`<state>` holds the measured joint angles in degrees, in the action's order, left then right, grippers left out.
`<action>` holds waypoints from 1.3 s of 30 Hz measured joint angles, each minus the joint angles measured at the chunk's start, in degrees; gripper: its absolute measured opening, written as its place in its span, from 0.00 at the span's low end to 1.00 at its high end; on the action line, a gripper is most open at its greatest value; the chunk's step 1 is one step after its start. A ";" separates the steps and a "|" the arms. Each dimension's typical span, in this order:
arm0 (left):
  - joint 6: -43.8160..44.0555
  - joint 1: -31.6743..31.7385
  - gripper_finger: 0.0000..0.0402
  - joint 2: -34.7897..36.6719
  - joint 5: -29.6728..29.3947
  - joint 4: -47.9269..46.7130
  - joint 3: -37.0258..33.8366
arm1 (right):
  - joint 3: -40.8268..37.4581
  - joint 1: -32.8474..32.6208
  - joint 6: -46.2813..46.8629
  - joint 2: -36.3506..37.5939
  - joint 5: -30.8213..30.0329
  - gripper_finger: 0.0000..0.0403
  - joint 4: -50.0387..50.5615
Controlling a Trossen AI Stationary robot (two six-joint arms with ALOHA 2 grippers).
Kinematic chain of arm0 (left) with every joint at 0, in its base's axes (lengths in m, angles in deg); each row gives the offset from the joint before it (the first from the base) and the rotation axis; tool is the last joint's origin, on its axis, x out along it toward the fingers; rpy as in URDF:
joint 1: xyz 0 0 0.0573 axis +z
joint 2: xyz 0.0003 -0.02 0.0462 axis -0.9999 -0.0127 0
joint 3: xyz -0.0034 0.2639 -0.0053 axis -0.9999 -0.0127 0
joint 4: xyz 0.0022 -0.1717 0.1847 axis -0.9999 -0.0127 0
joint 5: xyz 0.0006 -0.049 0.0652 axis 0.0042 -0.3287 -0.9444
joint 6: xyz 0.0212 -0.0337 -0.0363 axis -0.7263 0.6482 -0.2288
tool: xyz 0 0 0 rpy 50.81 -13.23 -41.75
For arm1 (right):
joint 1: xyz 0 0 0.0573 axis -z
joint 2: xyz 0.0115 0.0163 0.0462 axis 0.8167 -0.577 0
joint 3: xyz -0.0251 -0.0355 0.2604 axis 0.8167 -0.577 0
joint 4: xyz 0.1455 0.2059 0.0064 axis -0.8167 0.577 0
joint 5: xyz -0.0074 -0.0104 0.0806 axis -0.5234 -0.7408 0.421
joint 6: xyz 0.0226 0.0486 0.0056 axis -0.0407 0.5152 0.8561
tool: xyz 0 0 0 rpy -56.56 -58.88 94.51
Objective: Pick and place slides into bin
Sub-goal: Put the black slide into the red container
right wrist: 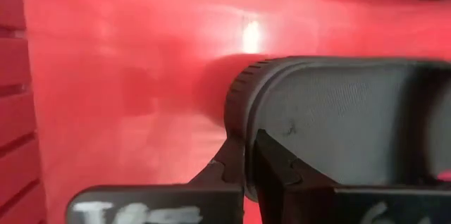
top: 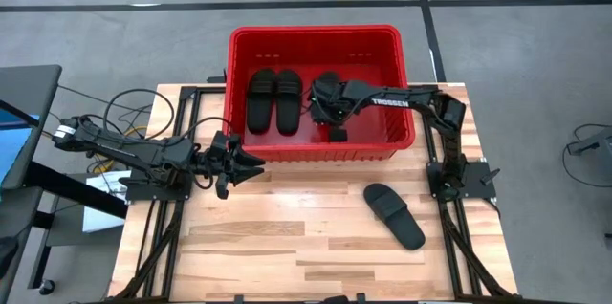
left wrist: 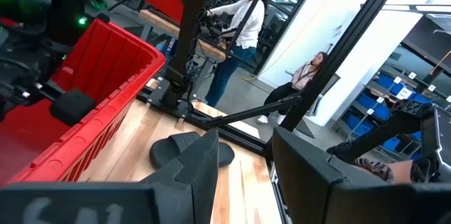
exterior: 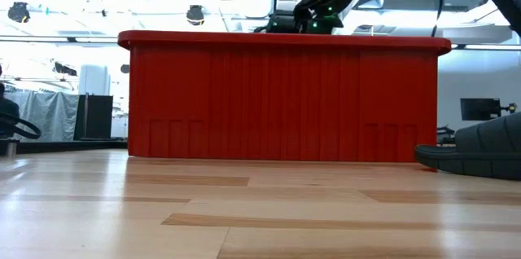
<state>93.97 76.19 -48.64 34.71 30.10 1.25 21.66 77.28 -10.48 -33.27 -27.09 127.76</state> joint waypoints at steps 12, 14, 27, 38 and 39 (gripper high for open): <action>0.02 -0.01 0.31 0.00 0.00 -0.02 0.00 | 0.39 0.00 -1.46 0.00 0.00 0.22 1.64; 0.02 0.00 0.31 0.00 0.00 -0.02 0.00 | 0.39 0.00 -1.38 0.00 0.00 0.26 1.47; 0.03 -0.02 0.31 0.00 0.02 -0.10 0.00 | 0.41 -0.02 0.00 0.33 -4.16 0.46 2.15; 0.04 0.00 0.31 0.00 0.02 -0.33 0.00 | 0.55 -0.18 0.02 0.74 -5.66 0.44 3.93; 0.04 -0.02 0.31 0.00 0.02 -0.35 0.00 | 0.96 -0.31 -0.08 0.74 -6.19 0.44 4.32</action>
<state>94.01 76.17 -48.64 34.73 29.75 1.25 22.62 76.97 -10.56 -32.53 -33.28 132.08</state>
